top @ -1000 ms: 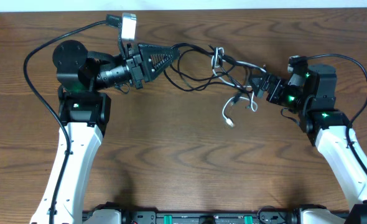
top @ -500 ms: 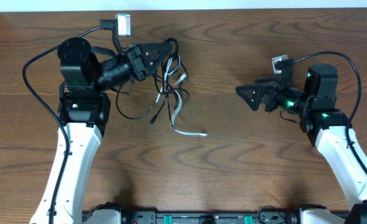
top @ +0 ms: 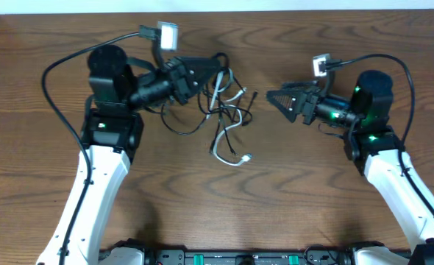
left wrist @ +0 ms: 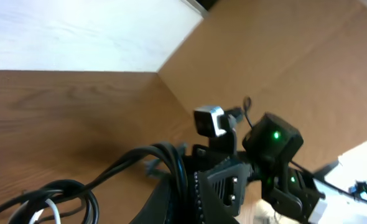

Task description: Untangle cables

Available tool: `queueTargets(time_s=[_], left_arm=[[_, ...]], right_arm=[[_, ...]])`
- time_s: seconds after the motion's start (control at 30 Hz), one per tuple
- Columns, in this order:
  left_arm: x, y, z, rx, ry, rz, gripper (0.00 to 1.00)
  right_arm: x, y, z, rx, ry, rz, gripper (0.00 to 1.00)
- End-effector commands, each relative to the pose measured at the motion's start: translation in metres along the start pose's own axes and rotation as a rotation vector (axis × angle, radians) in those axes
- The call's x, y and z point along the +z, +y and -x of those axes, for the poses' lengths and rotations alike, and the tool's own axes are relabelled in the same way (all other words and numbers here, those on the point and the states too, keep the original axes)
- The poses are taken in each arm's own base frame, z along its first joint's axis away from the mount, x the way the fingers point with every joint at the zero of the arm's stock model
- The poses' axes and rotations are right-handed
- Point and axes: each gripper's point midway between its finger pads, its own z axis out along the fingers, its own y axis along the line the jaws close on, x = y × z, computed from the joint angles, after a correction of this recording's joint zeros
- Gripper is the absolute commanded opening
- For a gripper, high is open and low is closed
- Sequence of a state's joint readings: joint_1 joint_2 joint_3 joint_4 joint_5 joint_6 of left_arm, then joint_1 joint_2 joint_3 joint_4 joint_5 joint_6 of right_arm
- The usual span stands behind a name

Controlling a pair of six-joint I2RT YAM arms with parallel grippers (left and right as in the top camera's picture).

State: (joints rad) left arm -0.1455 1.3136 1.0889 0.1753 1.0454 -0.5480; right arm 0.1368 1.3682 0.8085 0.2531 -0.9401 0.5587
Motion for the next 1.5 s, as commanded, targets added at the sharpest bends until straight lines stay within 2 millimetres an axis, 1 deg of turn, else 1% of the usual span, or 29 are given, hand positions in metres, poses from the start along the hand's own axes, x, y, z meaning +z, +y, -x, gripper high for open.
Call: queueTargets(time_s=[0.0, 0.2, 0.47, 0.6, 0.63, 0.7, 0.83, 0.9, 0.93, 1.03, 1.07, 1.1, 1.13, 1.2, 1.23, 1.27, 1.3, 1.33, 1.37, 1.47], left_arm=[[0.008, -0.030, -0.001, 0.130, 0.019, -0.071, 0.07], [0.018, -0.044, -0.012, 0.146, 0.051, -0.114, 0.08], [0.031, -0.065, -0.025, 0.178, 0.082, -0.174, 0.08], [0.036, -0.077, -0.029, 0.200, 0.087, -0.209, 0.08], [0.037, -0.079, -0.031, 0.201, 0.092, -0.215, 0.08], [0.038, -0.081, -0.033, 0.200, 0.096, -0.221, 0.08], [0.038, -0.080, -0.032, 0.200, 0.095, -0.218, 0.08], [0.037, -0.079, -0.032, 0.200, 0.093, -0.216, 0.08], [0.037, -0.078, -0.031, 0.199, 0.091, -0.213, 0.08], [0.035, -0.075, -0.028, 0.199, 0.085, -0.204, 0.09], [0.035, -0.074, -0.027, 0.199, 0.082, -0.201, 0.15], [0.034, -0.074, -0.027, 0.199, 0.081, -0.200, 0.17], [0.034, -0.074, -0.027, 0.199, 0.081, -0.200, 0.26], [0.034, -0.073, -0.028, 0.195, 0.084, -0.199, 0.61], [0.035, -0.073, -0.028, 0.191, 0.087, -0.197, 0.70], [0.034, -0.072, -0.029, 0.186, 0.090, -0.194, 0.74], [0.035, -0.071, -0.030, 0.179, 0.094, -0.191, 0.81], [0.035, -0.070, -0.031, 0.171, 0.099, -0.187, 0.85], [0.035, -0.068, -0.033, 0.159, 0.108, -0.182, 0.86], [0.036, -0.066, -0.034, 0.154, 0.111, -0.179, 0.87]], right_arm=[[0.012, 0.016, -0.011, 0.052, 0.039, 0.055, 0.86], [0.020, 0.016, -0.013, 0.041, 0.027, 0.024, 0.84], [0.024, 0.022, -0.015, 0.027, 0.034, 0.040, 0.77], [0.025, 0.020, -0.014, 0.020, 0.024, 0.024, 0.72], [0.025, 0.019, -0.013, 0.015, 0.020, 0.018, 0.68], [0.025, 0.016, -0.011, 0.002, 0.009, 0.001, 0.55], [0.025, 0.013, -0.008, -0.001, -0.009, -0.018, 0.18], [0.023, 0.011, -0.004, -0.005, -0.021, -0.022, 0.04], [0.021, 0.010, -0.002, -0.008, -0.029, -0.023, 0.01], [0.014, 0.009, 0.010, -0.029, -0.064, -0.017, 0.01], [0.011, 0.009, 0.015, -0.036, -0.081, -0.011, 0.01], [0.008, 0.010, 0.022, -0.048, -0.100, -0.001, 0.01], [0.004, 0.010, 0.028, -0.057, -0.122, 0.005, 0.01], [-0.005, 0.013, 0.043, -0.080, -0.167, 0.024, 0.01], [-0.010, 0.015, 0.051, -0.091, -0.195, 0.033, 0.01], [-0.015, 0.016, 0.058, -0.098, -0.219, 0.039, 0.01], [-0.021, 0.018, 0.067, -0.105, -0.252, 0.049, 0.01], [-0.027, 0.020, 0.074, -0.108, -0.278, 0.059, 0.01], [-0.037, 0.025, 0.086, -0.110, -0.318, 0.078, 0.01], [-0.049, 0.035, 0.097, -0.115, -0.355, 0.122, 0.01]])
